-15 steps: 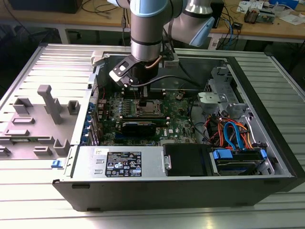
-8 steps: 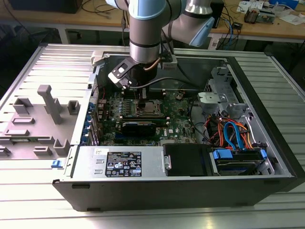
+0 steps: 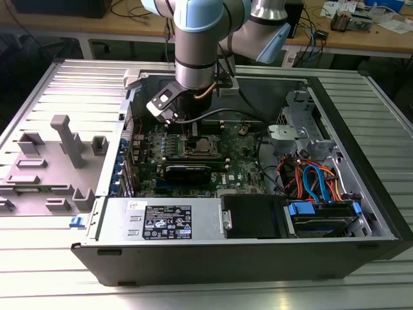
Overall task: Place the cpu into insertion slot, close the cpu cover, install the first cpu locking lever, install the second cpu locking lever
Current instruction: 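Close the cpu cover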
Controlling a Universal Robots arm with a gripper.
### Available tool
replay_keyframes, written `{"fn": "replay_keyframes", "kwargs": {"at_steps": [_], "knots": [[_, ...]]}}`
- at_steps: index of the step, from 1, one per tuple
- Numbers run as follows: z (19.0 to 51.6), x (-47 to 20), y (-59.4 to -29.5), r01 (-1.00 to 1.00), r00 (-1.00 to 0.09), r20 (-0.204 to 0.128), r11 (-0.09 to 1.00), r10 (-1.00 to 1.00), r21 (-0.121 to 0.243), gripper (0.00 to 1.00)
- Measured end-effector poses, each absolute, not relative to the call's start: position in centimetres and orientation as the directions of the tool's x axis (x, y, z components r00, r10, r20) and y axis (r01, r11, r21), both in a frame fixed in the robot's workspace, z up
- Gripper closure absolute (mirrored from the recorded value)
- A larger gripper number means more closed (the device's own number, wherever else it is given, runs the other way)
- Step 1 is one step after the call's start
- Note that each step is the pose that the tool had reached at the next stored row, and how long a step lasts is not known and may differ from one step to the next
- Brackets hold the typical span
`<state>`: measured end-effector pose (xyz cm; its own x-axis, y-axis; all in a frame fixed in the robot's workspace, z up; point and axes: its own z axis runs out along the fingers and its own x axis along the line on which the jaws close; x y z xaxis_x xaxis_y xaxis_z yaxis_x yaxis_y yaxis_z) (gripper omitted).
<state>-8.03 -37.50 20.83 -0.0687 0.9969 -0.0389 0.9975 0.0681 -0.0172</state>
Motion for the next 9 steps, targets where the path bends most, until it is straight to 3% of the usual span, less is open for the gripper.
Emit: {"fn": "replay_keyframes", "kwargs": {"at_steps": [9], "knots": [[22.2,-7.7,-37.4,0.998,-0.069,-0.039,0.068,0.997,-0.016,0.89]]}}
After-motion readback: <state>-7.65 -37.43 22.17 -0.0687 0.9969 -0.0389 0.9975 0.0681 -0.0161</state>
